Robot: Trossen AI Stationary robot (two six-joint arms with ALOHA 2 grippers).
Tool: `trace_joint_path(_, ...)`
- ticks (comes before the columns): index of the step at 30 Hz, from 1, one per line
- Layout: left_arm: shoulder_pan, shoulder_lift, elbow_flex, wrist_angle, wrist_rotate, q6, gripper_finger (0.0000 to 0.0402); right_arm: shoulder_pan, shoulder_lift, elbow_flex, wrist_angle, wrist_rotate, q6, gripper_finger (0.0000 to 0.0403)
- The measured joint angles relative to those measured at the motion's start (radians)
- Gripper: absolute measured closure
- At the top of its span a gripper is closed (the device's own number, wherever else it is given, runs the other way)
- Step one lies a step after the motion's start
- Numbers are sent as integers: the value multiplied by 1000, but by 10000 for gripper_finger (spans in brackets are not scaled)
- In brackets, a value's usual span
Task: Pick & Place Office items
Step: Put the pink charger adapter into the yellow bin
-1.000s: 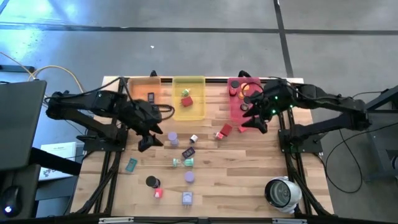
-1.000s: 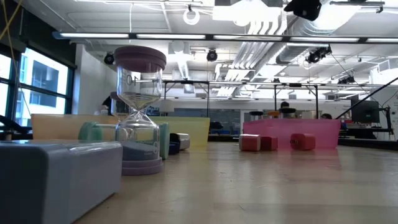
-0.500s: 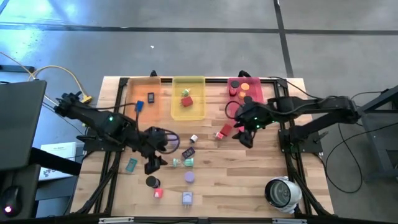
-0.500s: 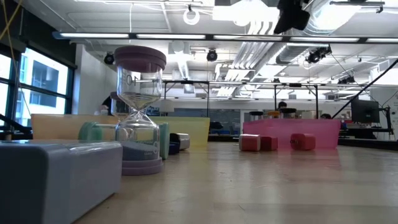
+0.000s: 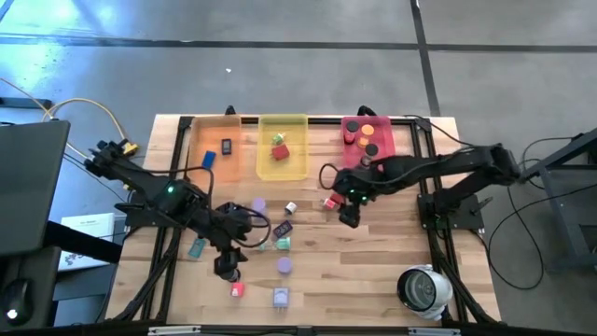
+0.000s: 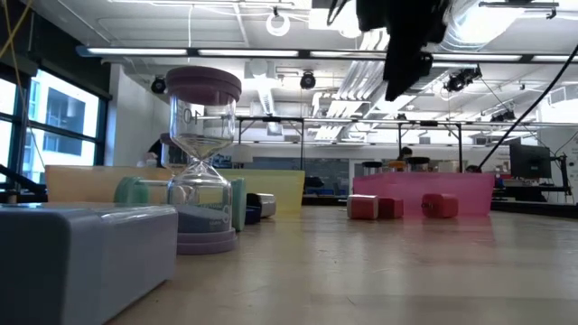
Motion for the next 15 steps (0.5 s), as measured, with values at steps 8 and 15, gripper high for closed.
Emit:
trace_joint_path(8, -36, -60, 0, -77, 28, -23, 119, -42, 159, 0, 77, 21, 30, 147)
trace_joint_path(15, -38, -91, 0, -105, 1, -5, 119, -41, 255, 0, 111, -4, 39, 147)
